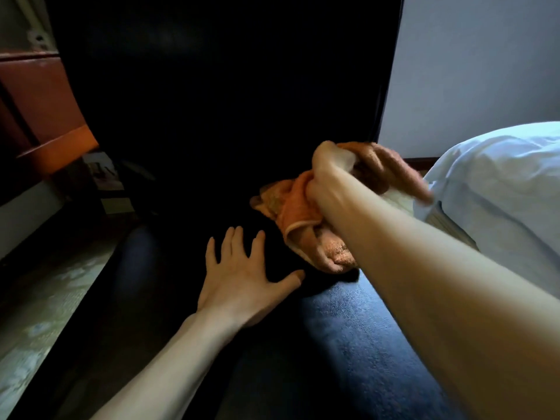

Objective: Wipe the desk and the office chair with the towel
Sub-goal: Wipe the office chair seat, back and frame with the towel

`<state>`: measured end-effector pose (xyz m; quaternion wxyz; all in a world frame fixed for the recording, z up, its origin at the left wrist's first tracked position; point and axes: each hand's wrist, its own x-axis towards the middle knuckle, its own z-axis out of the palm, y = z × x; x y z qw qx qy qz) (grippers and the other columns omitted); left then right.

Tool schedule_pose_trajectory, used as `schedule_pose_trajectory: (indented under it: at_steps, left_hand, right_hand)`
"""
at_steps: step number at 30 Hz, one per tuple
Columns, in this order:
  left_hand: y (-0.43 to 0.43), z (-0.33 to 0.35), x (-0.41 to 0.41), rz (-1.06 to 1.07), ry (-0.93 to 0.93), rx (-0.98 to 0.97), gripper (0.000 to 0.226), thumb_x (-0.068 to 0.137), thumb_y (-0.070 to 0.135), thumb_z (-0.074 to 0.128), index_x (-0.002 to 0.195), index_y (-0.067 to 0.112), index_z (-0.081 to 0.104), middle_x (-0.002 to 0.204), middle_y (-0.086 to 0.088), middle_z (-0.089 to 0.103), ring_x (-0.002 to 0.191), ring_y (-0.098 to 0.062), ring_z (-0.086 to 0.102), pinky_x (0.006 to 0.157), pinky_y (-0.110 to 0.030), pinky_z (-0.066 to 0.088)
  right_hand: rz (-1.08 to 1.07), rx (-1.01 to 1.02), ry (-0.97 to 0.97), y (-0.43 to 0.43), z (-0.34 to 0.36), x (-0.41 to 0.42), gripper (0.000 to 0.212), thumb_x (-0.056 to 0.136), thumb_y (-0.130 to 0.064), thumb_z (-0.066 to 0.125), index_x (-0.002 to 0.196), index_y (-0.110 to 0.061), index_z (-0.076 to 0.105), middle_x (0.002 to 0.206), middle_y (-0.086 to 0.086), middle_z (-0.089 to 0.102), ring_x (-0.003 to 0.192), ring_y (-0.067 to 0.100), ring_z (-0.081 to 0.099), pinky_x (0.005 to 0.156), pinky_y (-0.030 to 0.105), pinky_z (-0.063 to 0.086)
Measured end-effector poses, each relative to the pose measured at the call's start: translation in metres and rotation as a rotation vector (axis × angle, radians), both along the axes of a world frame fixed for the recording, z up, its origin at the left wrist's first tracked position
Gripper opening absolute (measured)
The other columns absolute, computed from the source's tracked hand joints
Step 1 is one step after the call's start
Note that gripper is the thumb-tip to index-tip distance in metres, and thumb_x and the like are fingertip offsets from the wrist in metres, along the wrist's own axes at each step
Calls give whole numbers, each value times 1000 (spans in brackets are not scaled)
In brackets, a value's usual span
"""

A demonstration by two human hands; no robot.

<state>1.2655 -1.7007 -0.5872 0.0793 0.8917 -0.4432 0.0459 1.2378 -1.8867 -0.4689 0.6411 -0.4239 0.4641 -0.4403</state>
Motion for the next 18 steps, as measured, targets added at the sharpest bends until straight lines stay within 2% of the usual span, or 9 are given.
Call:
schedule_pose_trajectory:
  at_steps: [3, 4, 5, 6, 7, 9, 13, 16, 18]
  left_hand:
    - [-2, -4, 2, 7, -18, -15, 126, 60, 98, 2, 164, 29, 10, 172, -13, 4, 158, -23, -9, 125, -49, -11]
    - [-3, -6, 2, 19, -26, -18, 126, 60, 98, 2, 164, 28, 11, 172, -14, 4, 158, -23, -8, 124, -49, -12]
    - [-3, -7, 2, 31, -29, -19, 126, 60, 99, 2, 164, 28, 12, 172, -14, 5, 158, -24, -8, 122, -49, -13]
    - [-4, -7, 1, 39, -30, -14, 126, 60, 99, 1, 164, 28, 13, 172, -14, 5, 158, -24, -7, 121, -49, -13]
    - [-4, -7, 1, 42, -31, -2, 127, 59, 98, 0, 163, 27, 14, 171, -14, 6, 158, -25, -6, 121, -50, -13]
    - [-2, -5, 0, 30, -33, 18, 126, 59, 96, -2, 163, 27, 19, 171, -14, 9, 158, -28, -2, 123, -53, -9]
    - [5, 1, 0, -70, 24, -30, 113, 63, 95, 5, 161, 41, 22, 172, -4, 13, 157, -28, 1, 125, -54, -10]
    - [6, 6, -1, -103, 51, -17, 113, 61, 92, 4, 162, 42, 16, 173, 1, 10, 158, -26, -2, 125, -53, -12]
    - [5, 8, -4, -66, 30, 23, 118, 59, 91, 2, 164, 38, 8, 173, -3, 7, 158, -25, -3, 126, -53, -9]
  right_hand:
    - [35, -43, 119, -9, -7, 21, 53, 99, -25, 58, 144, -1, 45, 137, 12, 57, 123, 29, 57, 110, 31, 43]
    - [63, -100, 110, -2, -10, 27, 42, 99, -23, 57, 135, -1, 55, 123, 9, 62, 113, 28, 61, 102, 24, 47]
    - [115, -141, 99, 8, -15, 33, 25, 100, -19, 56, 117, -3, 64, 104, 5, 65, 95, 25, 63, 84, 15, 50]
    - [184, -167, 98, 21, -19, 40, 12, 99, -14, 54, 99, -7, 65, 87, 3, 64, 79, 22, 61, 65, 11, 48]
    - [269, -190, 94, 30, -24, 46, 12, 98, -11, 54, 88, -10, 61, 79, 2, 60, 73, 21, 59, 57, 14, 47]
    - [476, -202, 54, 52, -25, 60, 18, 96, -3, 54, 81, -12, 51, 78, 5, 54, 78, 26, 57, 67, 24, 47]
    - [761, -194, 48, 91, -20, 67, 28, 89, 9, 54, 73, -13, 47, 77, 10, 51, 74, 26, 52, 66, 34, 45]
    - [646, 24, -190, 101, -25, 44, 18, 103, -2, 42, 92, -10, 53, 67, 7, 47, 75, 30, 52, 57, 40, 48]
    - [315, 140, -202, 91, -25, 22, 11, 105, -10, 45, 98, -10, 54, 76, 7, 53, 71, 28, 53, 60, 40, 52]
